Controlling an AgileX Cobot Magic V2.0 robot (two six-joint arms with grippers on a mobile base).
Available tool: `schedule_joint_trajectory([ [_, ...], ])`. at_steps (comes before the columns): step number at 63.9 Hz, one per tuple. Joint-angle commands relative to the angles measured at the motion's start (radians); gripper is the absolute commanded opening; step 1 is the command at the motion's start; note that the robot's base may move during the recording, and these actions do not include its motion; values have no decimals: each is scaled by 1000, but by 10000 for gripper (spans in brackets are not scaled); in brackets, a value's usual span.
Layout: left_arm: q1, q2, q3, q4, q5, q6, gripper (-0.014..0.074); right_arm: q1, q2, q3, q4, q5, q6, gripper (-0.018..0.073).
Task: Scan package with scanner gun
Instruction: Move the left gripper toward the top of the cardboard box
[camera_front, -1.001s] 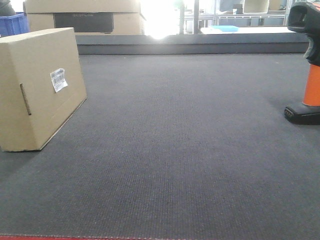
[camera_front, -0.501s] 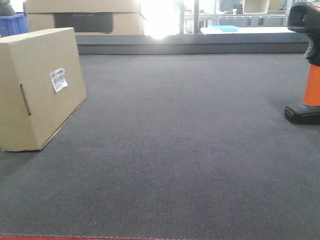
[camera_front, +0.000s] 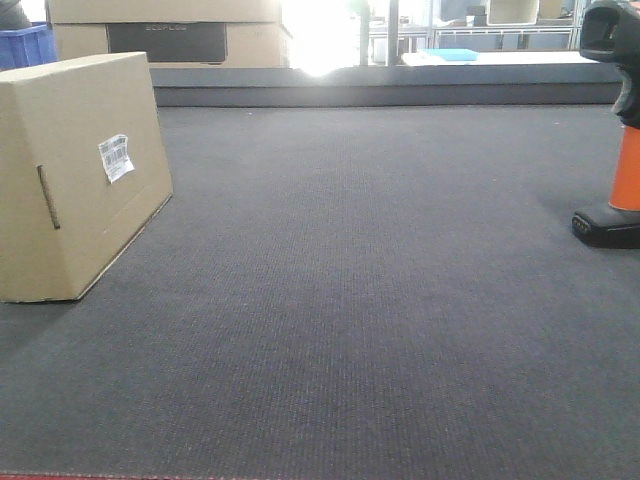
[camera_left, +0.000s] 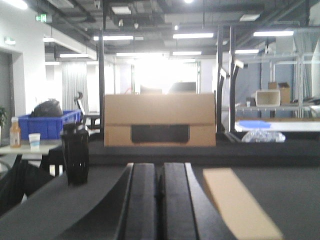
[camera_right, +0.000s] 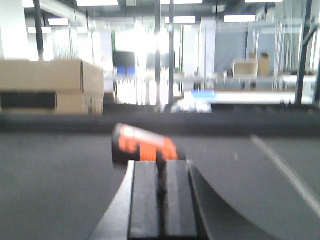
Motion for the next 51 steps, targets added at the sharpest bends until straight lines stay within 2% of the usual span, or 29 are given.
schedule_joint_trajectory([
  [1,-5,36,-116,7,97,-8,-111,-1,-2,-93,-7,19,0,-153],
  [8,-5,139,-286,9,271,-8,-76,-1,61,-214,-7,127,0,-153],
  [14,-5,260,-408,9,391,-8,43,-1,161,-297,-7,187,0,-153],
  [20,-5,362,-490,9,459,-8,211,-1,238,-338,-7,185,0,-116],
  [25,-5,447,-526,0,499,-8,336,-1,305,-344,-7,150,0,-2],
  [31,-34,533,-546,-28,512,-8,470,-1,362,-344,-7,129,0,197],
  [40,-122,650,-588,-46,529,-8,594,-1,417,-344,-7,128,0,475],
  [43,-153,704,-614,-46,552,-8,605,-1,420,-344,-7,130,0,553],
  [45,-172,744,-642,-46,581,-8,602,-1,420,-344,-7,130,0,575],
  [51,-204,863,-756,-49,695,-8,603,-1,420,-344,-7,122,0,569],
])
